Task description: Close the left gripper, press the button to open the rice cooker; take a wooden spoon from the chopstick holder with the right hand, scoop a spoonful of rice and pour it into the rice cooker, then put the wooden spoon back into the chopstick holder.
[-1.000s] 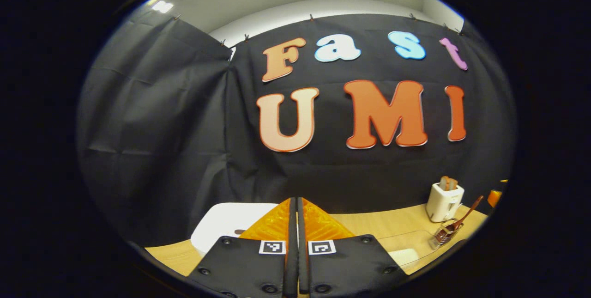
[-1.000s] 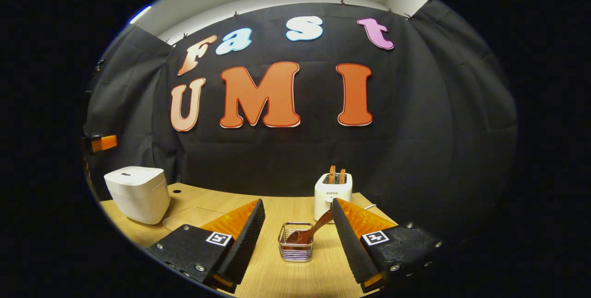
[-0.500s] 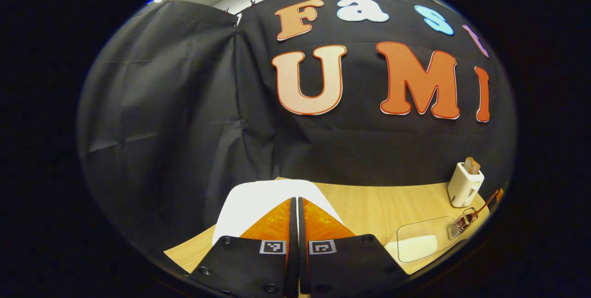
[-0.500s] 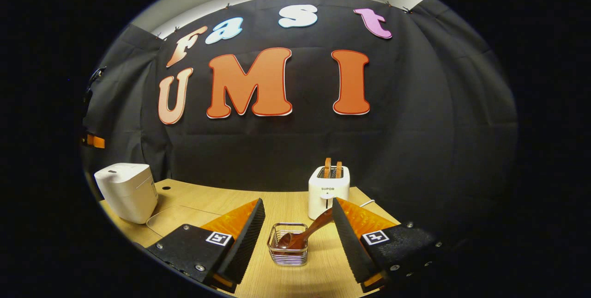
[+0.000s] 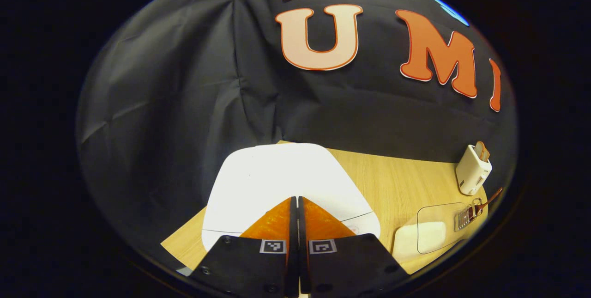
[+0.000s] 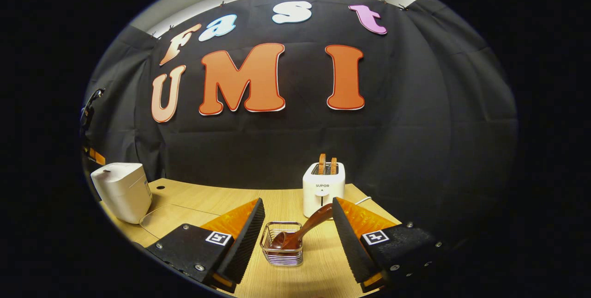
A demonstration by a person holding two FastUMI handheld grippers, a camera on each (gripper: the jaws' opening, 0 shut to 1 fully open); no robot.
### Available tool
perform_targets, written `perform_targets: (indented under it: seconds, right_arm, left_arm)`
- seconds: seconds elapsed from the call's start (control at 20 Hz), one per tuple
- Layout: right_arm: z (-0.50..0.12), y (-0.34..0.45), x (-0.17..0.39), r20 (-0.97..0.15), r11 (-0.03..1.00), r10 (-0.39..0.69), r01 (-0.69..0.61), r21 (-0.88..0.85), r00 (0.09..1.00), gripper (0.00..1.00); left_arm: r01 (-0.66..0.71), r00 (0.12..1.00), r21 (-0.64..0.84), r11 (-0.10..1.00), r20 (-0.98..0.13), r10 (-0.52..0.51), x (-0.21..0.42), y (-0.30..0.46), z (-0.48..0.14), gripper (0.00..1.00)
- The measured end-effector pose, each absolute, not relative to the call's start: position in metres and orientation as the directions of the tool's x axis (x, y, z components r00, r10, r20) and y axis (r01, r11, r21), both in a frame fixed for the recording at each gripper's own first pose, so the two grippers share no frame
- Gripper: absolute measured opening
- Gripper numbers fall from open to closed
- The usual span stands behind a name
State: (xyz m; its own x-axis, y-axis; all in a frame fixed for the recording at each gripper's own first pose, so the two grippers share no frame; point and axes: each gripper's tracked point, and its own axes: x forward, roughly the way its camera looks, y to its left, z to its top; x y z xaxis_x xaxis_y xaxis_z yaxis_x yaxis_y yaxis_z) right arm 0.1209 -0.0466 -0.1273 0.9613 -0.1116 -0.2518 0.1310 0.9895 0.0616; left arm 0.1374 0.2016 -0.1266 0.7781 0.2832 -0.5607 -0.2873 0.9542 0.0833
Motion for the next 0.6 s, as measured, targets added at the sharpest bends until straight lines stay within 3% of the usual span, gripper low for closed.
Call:
perform_targets:
  seconds: [0.15,0.25,0.3,0.6]
  right_arm:
    - [-0.133,-0.046,0.122,-0.258,0.99,-0.106,0.125,0.059,0.96,0.87]
    - [-0.138,-0.046,0.122,-0.273,0.99,-0.107,0.128,0.058,0.956,0.87]
    - [-0.14,-0.047,0.122,-0.278,0.99,-0.108,0.13,0.06,0.955,0.87]
    - [-0.145,-0.047,0.12,-0.286,0.988,-0.099,0.128,0.087,0.953,0.88]
  left_arm:
    - [-0.304,0.741,0.043,0.952,-0.617,0.265,0.127,0.2,-0.131,0.04]
    - [-0.307,0.742,0.0,0.952,-0.626,0.239,0.13,0.197,-0.13,0.08]
    - [-0.303,0.745,-0.012,0.953,-0.627,0.229,0.128,0.197,-0.13,0.05]
    - [-0.269,0.741,-0.067,0.961,-0.652,0.162,0.127,0.189,-0.127,0.05]
